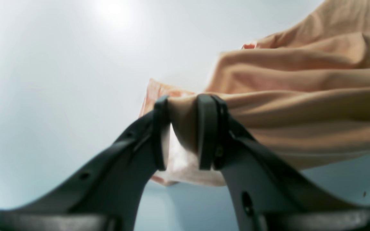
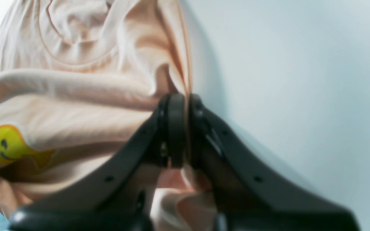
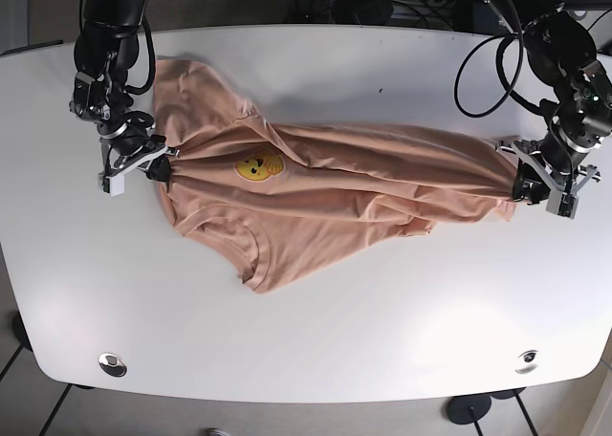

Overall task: Fold the T-shirt properly
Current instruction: 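Regrasp the shirt edge with the left gripper, right gripper holding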

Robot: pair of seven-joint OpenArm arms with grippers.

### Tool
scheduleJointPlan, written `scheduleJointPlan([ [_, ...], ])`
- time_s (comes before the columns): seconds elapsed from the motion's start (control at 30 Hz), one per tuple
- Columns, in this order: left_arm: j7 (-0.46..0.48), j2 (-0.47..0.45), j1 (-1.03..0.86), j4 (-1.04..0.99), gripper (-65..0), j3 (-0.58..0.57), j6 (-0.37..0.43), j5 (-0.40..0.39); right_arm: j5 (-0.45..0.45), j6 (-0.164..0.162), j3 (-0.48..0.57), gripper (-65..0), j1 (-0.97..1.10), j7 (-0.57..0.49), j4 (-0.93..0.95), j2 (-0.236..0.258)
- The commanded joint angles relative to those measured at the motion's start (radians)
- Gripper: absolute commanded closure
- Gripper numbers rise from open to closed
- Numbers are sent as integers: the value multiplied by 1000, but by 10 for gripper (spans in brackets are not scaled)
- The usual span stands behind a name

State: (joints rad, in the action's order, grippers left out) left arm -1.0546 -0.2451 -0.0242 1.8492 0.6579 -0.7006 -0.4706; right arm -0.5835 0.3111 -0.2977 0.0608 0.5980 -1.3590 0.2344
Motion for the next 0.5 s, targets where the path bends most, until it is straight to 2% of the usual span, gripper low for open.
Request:
scheduleJointPlan([
  [0.03,20,-21,-12,17,-143,26,2,-7,-2,-5,-7,-17,-13,-13,-12,15],
  [0.17,20,-53,-61,13,-326,36,2,-7,-2,-5,-7,-17,0,-13,-12,15],
  [0.3,24,-55,-128,11,-332,30,2,-7,-2,-5,-5,-17,6,-13,-12,9],
  [0.5,55,-47,-122,-10,-335,26,2,-1,-2,-5,-4,-17,7,-13,-12,7],
])
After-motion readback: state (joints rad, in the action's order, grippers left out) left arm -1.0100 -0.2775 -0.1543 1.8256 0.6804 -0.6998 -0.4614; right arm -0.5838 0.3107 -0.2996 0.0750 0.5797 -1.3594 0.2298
